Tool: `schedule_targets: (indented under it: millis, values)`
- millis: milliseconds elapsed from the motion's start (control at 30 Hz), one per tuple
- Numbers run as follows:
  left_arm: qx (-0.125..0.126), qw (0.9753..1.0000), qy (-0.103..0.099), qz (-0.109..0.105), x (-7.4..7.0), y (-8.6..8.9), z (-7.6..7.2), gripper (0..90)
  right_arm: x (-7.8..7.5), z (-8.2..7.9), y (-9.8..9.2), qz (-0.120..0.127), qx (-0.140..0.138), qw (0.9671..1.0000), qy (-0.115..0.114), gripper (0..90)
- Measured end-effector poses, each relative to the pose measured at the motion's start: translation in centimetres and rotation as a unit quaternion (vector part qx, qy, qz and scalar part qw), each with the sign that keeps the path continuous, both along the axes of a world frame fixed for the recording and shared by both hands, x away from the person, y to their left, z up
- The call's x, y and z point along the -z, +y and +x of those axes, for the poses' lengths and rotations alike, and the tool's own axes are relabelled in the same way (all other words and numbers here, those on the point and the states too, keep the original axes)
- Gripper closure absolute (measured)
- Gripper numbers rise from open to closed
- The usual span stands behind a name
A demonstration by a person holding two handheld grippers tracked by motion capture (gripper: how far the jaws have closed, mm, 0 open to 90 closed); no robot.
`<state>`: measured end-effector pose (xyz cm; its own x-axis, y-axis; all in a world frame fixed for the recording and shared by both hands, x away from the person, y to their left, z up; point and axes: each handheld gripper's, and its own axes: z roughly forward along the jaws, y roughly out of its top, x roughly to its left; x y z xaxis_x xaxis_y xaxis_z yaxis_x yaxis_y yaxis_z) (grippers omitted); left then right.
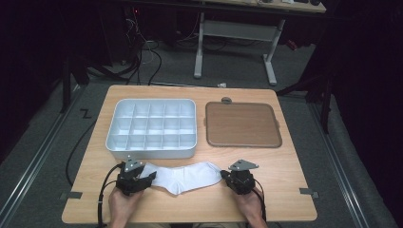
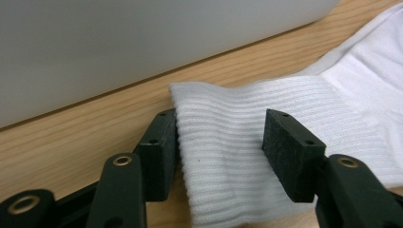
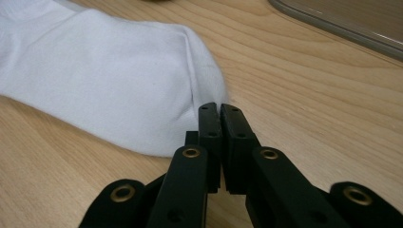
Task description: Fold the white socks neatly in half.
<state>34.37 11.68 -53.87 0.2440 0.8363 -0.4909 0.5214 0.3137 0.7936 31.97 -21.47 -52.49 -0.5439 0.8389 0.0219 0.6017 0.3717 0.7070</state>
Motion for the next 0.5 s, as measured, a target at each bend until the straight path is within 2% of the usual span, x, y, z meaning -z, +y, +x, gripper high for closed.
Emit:
schedule_targets:
  millis: [333,500]
  values:
    - [0.019,0.9998,-0.001,-0.001,0.0,-2.4,0.4,47.0,0.0,-0.5,-2.1,0.003,0.020,0.9998,0.000,87.9]
    - [0.024,0.9997,-0.002,-0.004,0.0,-3.0,0.5,47.0,0.0,-0.7,-3.0,0.005,0.032,0.9995,0.001,87.9]
